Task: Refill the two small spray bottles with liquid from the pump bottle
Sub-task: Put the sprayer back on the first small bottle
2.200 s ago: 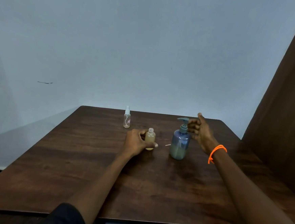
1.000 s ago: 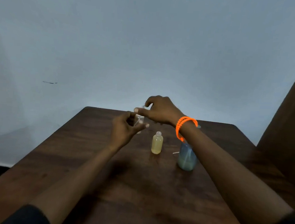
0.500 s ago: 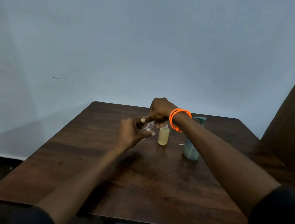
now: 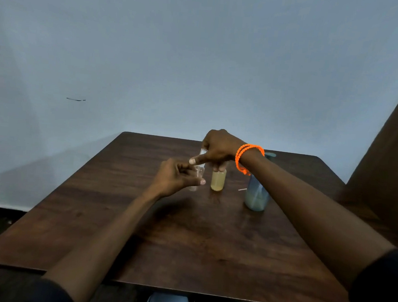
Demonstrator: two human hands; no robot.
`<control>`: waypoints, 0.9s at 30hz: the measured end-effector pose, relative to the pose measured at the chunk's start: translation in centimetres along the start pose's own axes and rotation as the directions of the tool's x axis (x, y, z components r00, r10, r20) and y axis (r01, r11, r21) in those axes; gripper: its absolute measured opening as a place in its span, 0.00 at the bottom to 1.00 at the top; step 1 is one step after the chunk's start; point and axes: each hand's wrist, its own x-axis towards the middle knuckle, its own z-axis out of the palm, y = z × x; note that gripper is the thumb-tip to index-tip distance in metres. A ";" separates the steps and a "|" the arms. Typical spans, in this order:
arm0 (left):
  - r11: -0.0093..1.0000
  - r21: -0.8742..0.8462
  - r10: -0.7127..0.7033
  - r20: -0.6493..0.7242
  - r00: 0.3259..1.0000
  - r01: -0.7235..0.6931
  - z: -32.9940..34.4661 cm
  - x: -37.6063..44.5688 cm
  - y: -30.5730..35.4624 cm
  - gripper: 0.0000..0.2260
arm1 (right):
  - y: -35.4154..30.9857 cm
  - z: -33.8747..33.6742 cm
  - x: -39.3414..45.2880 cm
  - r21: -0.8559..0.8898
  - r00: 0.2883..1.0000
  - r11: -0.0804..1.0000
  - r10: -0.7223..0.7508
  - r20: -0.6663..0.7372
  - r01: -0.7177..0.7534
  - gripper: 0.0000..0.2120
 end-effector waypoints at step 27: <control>0.999 -0.043 0.002 0.204 0.979 0.007 0.5 0.9 -2.3 0.13 | 0.0 1.8 -1.4 -0.019 0.999 0.999 0.050 -0.002 -0.050 0.12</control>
